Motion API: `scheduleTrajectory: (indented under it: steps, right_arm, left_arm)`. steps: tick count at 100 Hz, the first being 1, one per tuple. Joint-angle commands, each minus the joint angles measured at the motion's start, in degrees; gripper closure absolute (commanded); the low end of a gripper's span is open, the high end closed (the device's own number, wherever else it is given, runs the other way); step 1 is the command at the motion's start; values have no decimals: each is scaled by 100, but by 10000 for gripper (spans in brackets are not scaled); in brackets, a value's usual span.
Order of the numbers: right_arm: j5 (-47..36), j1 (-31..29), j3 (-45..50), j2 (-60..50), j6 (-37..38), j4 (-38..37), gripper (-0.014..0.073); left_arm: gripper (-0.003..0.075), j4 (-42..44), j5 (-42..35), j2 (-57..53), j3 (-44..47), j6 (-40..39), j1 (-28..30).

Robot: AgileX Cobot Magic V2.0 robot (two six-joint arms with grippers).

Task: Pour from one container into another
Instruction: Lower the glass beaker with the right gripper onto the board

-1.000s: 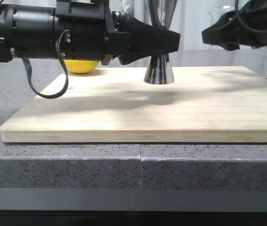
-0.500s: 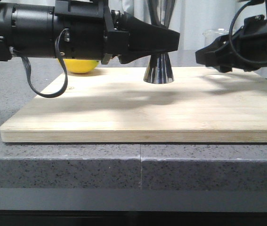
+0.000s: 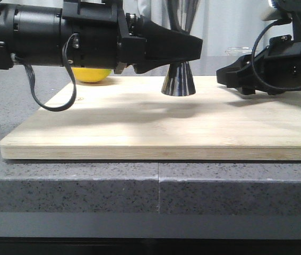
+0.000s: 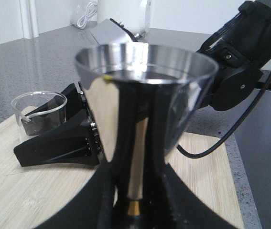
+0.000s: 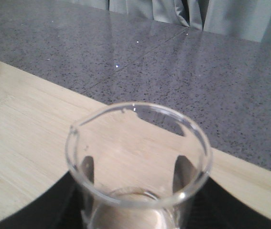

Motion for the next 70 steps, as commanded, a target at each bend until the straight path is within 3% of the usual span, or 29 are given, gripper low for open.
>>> scheduleTrajectory:
  steps: [1,57,70]
  right_arm:
    - [-395,-60,-112,-177,-43,86,374]
    - [-410,-60,-112,-177,-43,86,370]
    - [-410,-60,-112,-177,-43,86,327]
  left_arm:
    - [741,-298,-369,-323,-164,-41,13]
    - [741,-298,-335,-323,-164,-41,13]
    - [741,-298,-335,-323,-164,-41,13]
